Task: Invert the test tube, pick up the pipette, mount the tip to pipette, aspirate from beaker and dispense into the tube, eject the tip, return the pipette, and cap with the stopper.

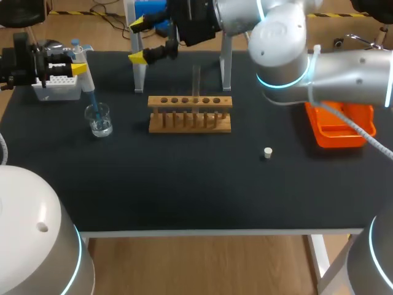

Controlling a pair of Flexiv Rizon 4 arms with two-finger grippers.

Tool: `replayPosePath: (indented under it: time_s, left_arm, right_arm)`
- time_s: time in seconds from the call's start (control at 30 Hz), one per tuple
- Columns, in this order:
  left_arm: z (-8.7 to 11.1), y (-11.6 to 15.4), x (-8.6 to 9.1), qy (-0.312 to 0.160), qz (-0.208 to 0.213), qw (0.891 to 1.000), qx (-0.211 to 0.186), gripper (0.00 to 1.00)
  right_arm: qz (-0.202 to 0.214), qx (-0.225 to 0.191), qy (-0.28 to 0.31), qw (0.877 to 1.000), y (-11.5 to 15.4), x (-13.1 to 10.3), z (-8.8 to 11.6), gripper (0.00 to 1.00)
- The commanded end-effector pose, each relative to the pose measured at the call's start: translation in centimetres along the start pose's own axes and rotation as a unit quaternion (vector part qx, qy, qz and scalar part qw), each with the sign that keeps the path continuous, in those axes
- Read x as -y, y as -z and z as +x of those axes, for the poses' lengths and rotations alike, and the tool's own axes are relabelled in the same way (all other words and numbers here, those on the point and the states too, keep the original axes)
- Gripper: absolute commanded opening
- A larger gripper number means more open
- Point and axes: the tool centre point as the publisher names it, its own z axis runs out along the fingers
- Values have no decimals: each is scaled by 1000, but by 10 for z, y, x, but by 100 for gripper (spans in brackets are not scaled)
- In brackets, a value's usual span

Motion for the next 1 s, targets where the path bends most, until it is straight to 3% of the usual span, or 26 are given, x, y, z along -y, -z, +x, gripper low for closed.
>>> replayPosePath:
  time_s: [0.03, 0.2, 0.33, 0.4, 0.43, 0.47, 1.0]
  left_arm:
    - [-1, 1, 0, 0, 1, 1000, -3, 0]
    - [-1, 1, 0, 0, 1, 1000, -3, 0]
    - [-1, 1, 0, 0, 1, 1000, -3, 0]
    - [-1, 1, 0, 0, 1, 1000, -3, 0]
    - [-1, 1, 0, 0, 1, 1000, -3, 0]
    - [-1, 1, 0, 0, 1, 1000, -3, 0]
    - [-1, 1, 0, 0, 1, 1000, -3, 0]
  right_arm:
    - [0, -72, -8, 997, -12, -7, -14, 100]
    - [1, -83, -18, 996, -27, -22, -27, 100]
    - [-12, -115, -24, 993, -43, -34, -39, 100]
    - [-9, -125, -34, 992, -51, -34, -44, 55]
    - [-4, -121, -33, 992, -58, -34, -48, 40]
    - [0, -124, -35, 992, -62, -34, -50, 3]
    - [4, -117, -64, 991, -103, -28, -62, 0]
